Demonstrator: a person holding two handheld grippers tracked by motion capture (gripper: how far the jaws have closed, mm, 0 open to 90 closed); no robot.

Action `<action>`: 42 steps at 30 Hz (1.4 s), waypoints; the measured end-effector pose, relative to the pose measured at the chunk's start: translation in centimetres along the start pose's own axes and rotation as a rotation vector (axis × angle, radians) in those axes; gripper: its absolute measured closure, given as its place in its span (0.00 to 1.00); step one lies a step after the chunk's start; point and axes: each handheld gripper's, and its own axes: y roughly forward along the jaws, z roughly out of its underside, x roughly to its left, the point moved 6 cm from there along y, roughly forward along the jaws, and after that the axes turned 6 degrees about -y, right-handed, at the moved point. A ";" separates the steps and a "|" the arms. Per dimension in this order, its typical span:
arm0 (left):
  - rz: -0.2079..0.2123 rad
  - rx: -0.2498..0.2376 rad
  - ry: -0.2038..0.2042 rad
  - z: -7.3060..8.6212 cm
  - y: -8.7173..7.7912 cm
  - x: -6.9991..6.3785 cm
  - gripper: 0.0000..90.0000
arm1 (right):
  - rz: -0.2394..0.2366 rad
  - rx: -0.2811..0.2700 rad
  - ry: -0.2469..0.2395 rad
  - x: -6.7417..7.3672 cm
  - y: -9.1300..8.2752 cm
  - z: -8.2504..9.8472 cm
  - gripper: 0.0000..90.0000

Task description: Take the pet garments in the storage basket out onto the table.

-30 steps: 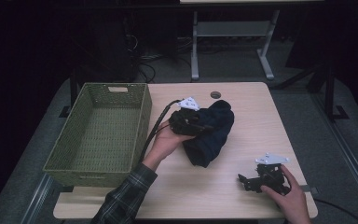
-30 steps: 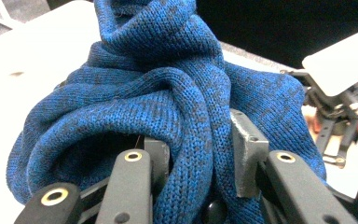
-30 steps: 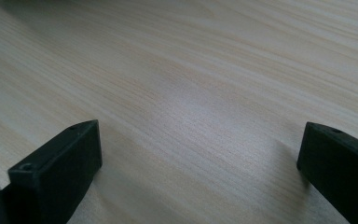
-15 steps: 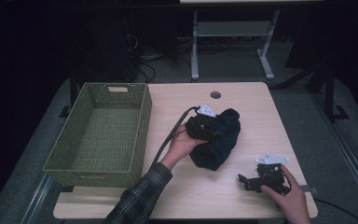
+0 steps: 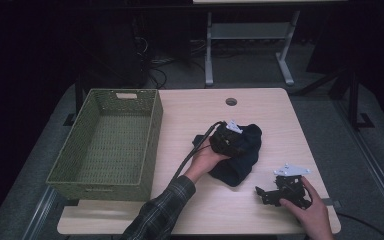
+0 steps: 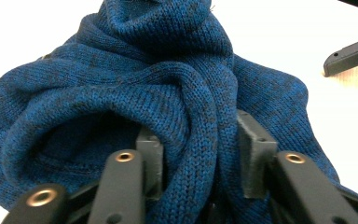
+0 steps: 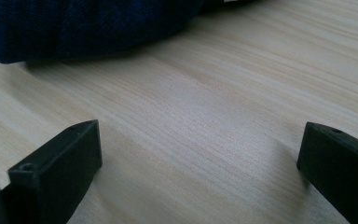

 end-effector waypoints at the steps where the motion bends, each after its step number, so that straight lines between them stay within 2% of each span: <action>1: -0.004 -0.006 -0.006 -0.1 0.0 0.0 0.60 | 0.000 -0.001 -0.002 0.0 0.0 0.0 0.00; 5: 0.000 0.007 -0.012 -0.1 -0.5 0.2 0.45 | 0.000 -0.002 -0.004 0.0 0.0 0.0 0.00; 11: -0.011 -0.027 -0.022 -0.9 -1.8 0.2 0.25 | -0.001 -0.005 -0.002 0.0 0.0 0.0 0.00; 15: -0.024 -0.027 -0.001 -1.3 -2.6 0.0 0.15 | -0.001 -0.003 -0.003 0.0 0.0 0.0 0.00; 19: -0.023 -0.038 -0.002 -1.5 -3.6 -0.2 0.15 | -0.002 -0.001 0.000 0.0 0.0 0.0 0.00; 23: -0.026 -0.043 0.015 -1.6 -5.0 -0.4 0.14 | -0.001 -0.002 0.002 0.0 0.0 0.0 0.00; 27: -0.028 -0.068 0.008 -1.5 -6.3 -0.4 0.14 | -0.001 -0.001 0.000 0.0 0.0 0.0 0.00; 30: -0.023 -0.066 0.002 -0.9 -7.2 -0.5 0.14 | -0.001 -0.002 -0.001 0.0 0.0 0.0 0.00; 35: -0.042 -0.082 -0.009 0.6 -8.4 -0.3 0.14 | -0.002 -0.001 -0.001 0.0 0.0 0.0 0.00; 42: -0.062 -0.102 -0.065 3.4 -9.8 0.1 0.14 | -0.001 -0.002 -0.001 0.0 0.0 0.0 0.00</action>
